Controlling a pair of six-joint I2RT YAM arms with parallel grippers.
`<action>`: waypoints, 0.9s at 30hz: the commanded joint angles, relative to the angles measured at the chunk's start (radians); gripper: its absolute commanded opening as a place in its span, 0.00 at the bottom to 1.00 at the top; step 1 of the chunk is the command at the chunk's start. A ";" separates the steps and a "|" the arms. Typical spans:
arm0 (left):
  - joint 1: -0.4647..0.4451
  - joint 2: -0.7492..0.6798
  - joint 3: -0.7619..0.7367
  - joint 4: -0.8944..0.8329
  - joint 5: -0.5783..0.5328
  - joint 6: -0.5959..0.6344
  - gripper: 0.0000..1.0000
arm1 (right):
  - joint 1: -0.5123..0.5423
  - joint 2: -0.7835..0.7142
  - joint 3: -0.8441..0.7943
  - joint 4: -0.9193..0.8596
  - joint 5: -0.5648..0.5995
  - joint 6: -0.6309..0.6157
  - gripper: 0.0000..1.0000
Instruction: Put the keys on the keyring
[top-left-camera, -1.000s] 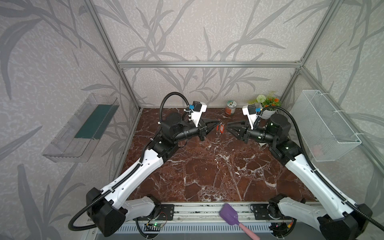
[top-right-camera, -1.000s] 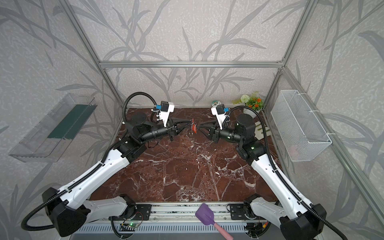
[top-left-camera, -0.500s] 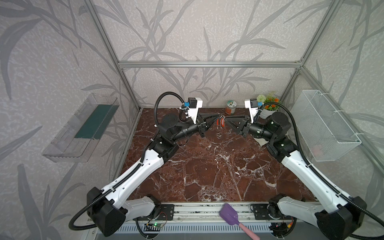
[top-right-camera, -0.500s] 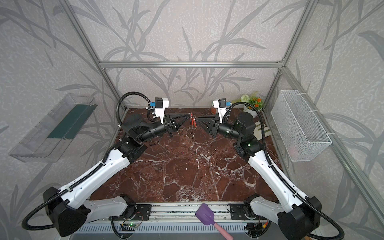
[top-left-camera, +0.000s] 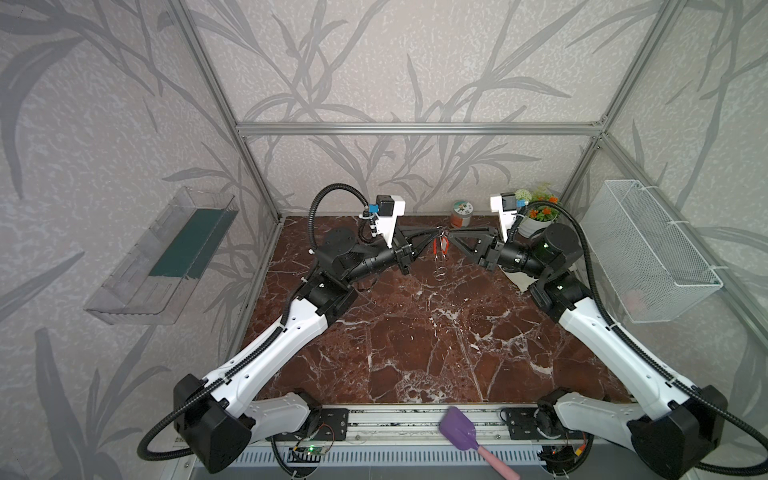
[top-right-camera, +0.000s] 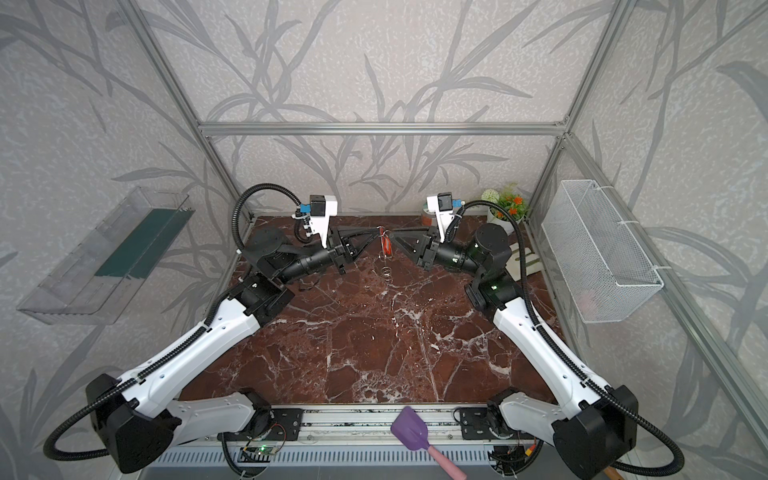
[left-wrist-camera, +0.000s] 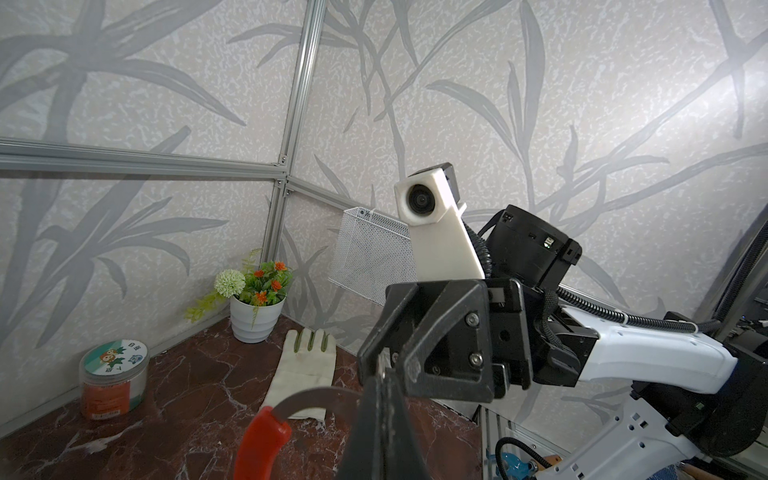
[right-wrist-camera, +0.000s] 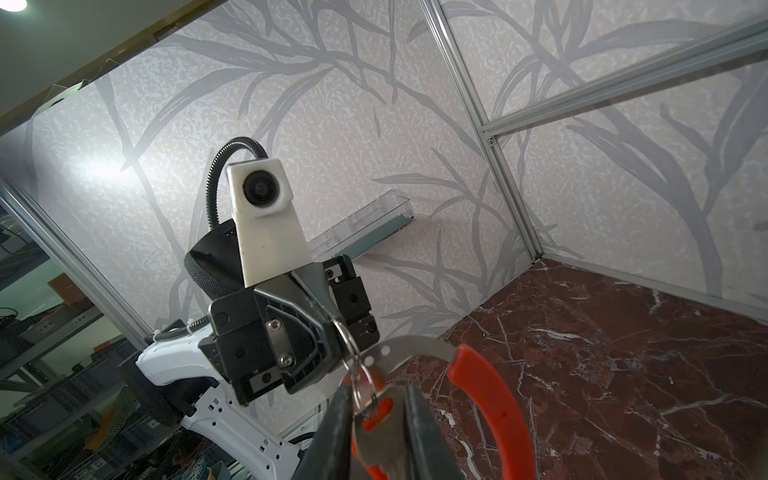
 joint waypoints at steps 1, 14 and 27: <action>-0.005 -0.003 -0.003 0.034 0.020 -0.006 0.00 | 0.001 0.001 0.027 0.041 -0.022 0.016 0.22; -0.007 0.003 0.007 0.022 0.030 -0.008 0.00 | 0.001 -0.006 0.029 0.030 -0.027 0.009 0.15; -0.010 0.002 0.012 0.009 0.038 -0.008 0.00 | -0.008 -0.006 0.024 0.077 -0.045 0.061 0.19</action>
